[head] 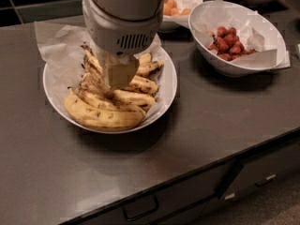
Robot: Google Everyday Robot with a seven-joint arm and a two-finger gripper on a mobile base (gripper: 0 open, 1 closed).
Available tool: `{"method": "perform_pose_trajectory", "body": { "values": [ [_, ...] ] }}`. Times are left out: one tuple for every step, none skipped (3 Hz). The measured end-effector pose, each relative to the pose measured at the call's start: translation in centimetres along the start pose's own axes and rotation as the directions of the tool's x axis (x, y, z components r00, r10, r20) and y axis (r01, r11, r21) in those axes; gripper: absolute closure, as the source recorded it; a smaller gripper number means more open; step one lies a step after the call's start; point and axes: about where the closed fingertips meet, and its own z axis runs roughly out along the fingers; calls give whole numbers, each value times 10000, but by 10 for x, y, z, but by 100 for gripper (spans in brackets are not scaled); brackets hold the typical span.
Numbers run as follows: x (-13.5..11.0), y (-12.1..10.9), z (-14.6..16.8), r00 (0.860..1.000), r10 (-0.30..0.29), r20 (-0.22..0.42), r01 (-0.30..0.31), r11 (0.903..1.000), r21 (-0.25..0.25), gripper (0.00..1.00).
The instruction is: Pick banana from white bowl
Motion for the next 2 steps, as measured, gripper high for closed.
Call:
{"method": "perform_pose_trajectory", "body": {
  "values": [
    [0,0,0,10000,0,0,0,10000,0,100],
    [0,0,0,10000,0,0,0,10000,0,100]
  ]
}}
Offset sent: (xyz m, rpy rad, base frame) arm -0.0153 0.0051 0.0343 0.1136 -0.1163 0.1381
